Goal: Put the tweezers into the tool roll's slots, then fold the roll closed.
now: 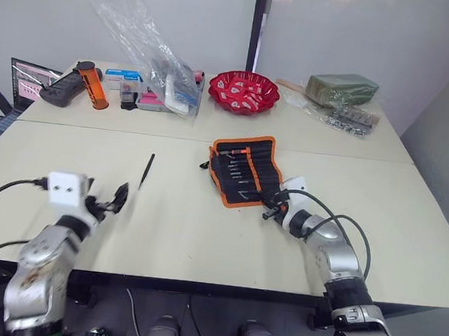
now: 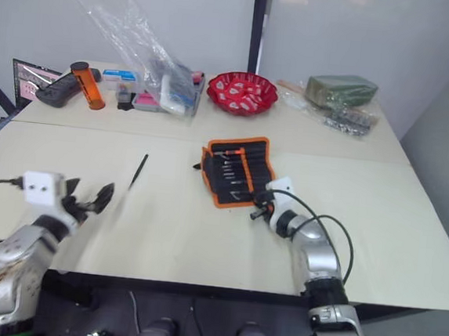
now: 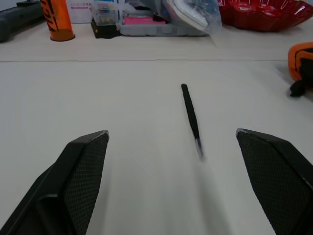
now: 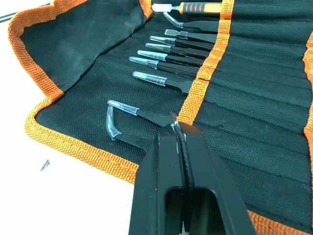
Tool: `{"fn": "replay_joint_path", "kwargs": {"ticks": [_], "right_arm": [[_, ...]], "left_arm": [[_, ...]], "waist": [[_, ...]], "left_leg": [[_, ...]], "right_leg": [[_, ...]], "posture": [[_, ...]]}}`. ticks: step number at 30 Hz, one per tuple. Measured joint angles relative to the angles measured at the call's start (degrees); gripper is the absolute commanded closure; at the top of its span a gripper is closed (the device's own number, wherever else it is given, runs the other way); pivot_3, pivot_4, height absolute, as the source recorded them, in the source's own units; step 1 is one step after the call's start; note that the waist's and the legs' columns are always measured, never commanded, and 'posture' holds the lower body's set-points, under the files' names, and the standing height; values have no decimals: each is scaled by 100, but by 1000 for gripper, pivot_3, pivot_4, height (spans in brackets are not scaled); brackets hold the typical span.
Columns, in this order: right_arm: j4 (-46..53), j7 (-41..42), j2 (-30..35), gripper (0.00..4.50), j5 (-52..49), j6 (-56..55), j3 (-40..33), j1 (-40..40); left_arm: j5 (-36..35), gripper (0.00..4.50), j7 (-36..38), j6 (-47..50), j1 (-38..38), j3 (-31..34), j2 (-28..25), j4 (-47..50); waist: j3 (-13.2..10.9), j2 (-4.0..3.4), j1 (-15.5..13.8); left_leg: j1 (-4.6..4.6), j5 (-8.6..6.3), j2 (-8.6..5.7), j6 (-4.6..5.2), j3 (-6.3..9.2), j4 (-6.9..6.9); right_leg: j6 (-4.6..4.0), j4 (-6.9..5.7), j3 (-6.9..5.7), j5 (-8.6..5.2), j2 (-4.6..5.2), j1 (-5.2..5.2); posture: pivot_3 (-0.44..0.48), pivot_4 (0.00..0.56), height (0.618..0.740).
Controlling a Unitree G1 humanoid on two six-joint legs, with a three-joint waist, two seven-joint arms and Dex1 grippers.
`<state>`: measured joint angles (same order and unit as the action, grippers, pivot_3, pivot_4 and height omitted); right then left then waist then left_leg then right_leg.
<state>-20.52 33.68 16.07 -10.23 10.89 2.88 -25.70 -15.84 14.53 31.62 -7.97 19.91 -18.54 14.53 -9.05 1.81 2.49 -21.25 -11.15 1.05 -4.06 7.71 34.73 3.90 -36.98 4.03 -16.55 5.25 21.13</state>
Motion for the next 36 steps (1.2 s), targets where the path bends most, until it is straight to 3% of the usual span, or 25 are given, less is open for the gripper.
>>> {"fn": "replay_joint_path", "kwargs": {"ticks": [10,24,30,36], "right_arm": [[140,0,7,4500,-1,105,1,13],[218,7,77,4500,0,183,1,32],[312,-2,112,4500,9,192,39,63],[446,-15,148,4500,7,257,34,111]], "left_arm": [[551,67,-382,81,-1485,-907,75,-2114],[672,4453,-470,-369,-1615,-871,188,-2558],[664,4453,-350,-1079,-1339,-843,146,-2237],[659,4453,103,-1418,-1224,-847,-291,-1707]], "waist": [[-1,1,1],[-1,0,-16],[-3,-1,-17],[-8,-8,-18]], "left_leg": [[-7,-1,-3,-1,0,-1],[-8,-1,-5,-2,0,-2],[-25,-2,-5,-3,3,-2],[-33,-2,-5,-4,3,-5]], "right_leg": [[4,8,-1,-2,2,4],[27,10,-1,-15,5,3],[27,13,-3,-15,5,16],[28,19,-3,-15,5,20]], "posture": [[0,150,740],[0,150,740],[0,150,740],[0,150,740]]}}
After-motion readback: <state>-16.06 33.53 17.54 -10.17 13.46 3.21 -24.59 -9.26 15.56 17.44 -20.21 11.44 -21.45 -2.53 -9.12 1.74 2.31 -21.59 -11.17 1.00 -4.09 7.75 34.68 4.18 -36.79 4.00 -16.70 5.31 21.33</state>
